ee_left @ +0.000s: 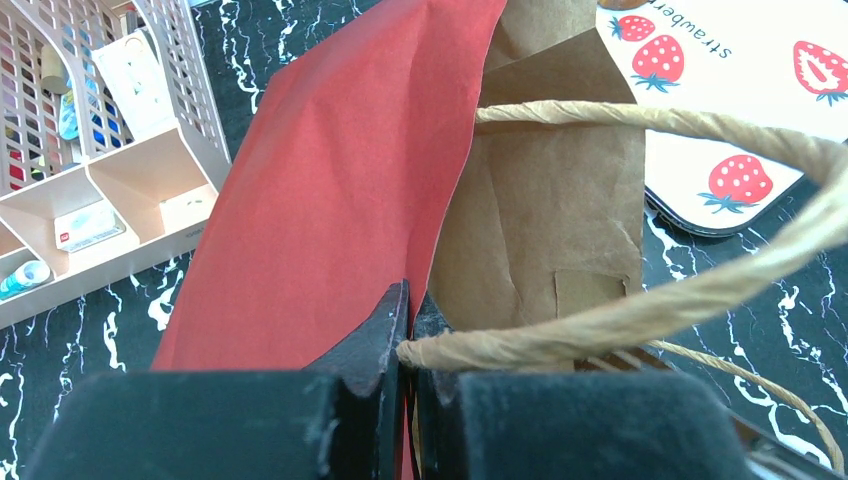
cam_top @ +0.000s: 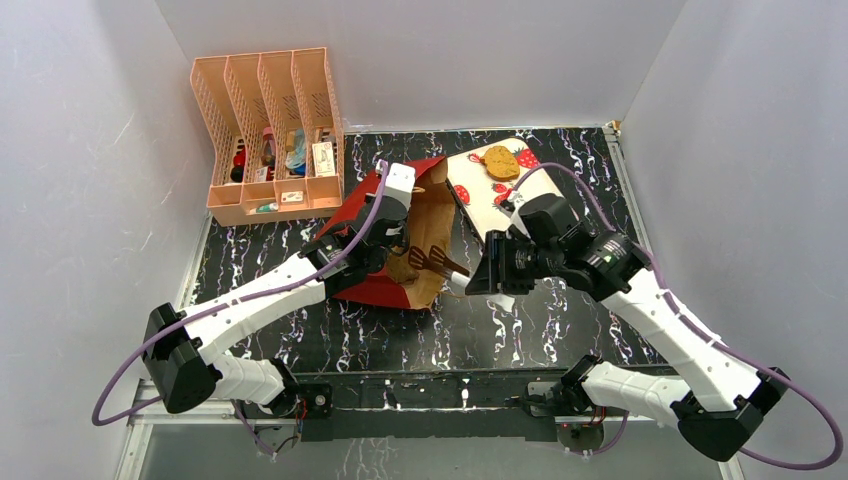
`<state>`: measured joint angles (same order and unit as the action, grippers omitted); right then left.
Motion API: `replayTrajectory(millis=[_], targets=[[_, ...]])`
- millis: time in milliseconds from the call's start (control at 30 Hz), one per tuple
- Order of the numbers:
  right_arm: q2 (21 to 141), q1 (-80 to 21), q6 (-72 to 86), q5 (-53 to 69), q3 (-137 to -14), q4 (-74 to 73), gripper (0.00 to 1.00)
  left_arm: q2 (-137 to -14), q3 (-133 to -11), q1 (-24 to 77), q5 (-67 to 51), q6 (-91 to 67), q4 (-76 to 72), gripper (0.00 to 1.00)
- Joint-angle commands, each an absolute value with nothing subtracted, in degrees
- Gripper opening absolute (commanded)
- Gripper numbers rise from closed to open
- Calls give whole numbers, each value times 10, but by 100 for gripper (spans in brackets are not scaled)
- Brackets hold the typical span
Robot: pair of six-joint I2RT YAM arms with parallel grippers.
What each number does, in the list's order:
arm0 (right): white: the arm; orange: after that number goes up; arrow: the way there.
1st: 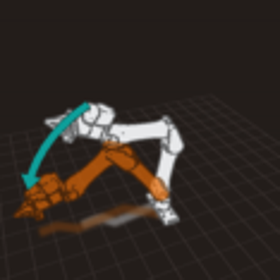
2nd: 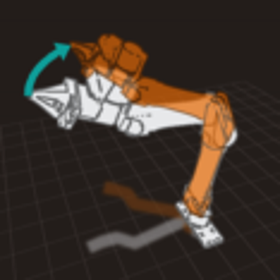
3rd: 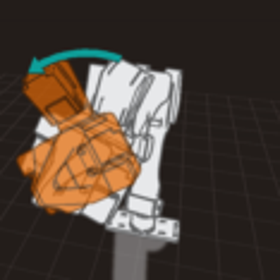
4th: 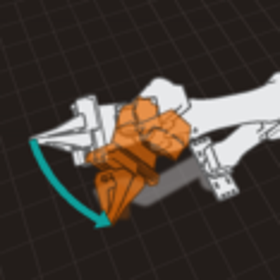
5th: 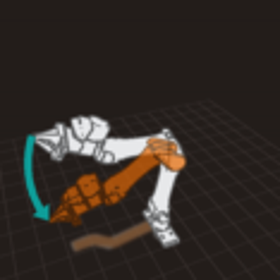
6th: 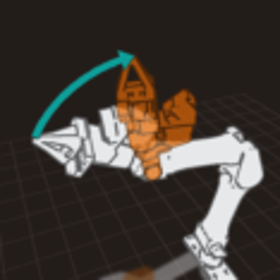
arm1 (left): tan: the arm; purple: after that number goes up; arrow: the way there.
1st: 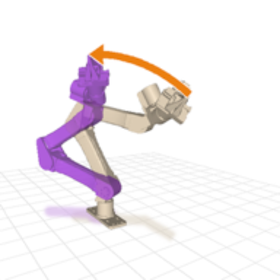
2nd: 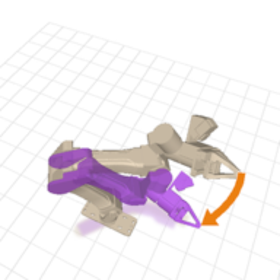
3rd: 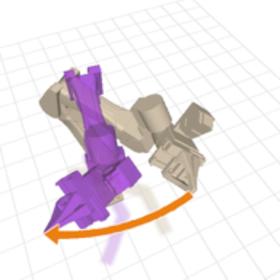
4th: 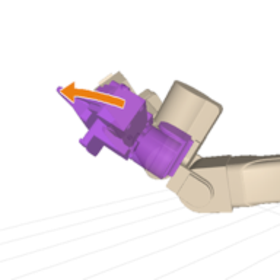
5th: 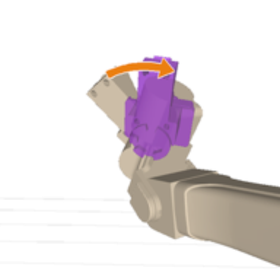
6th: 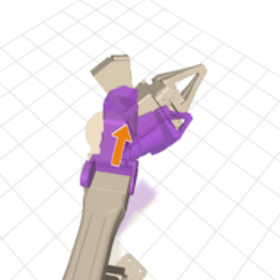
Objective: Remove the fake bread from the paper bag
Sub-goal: Take out the fake bread from the paper bag.
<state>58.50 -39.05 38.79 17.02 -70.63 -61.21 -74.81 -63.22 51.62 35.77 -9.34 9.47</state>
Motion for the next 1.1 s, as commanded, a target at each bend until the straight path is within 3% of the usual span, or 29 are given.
replayTrajectory(millis=[0, 1067], targets=[[570, -397, 404, 214, -676, -526, 8, -740, -656, 520, 359, -101, 93, 0], [615, -397, 371, 214, -583, -447, 15, -701, -652, 537, 356, -107, 135, 0]])
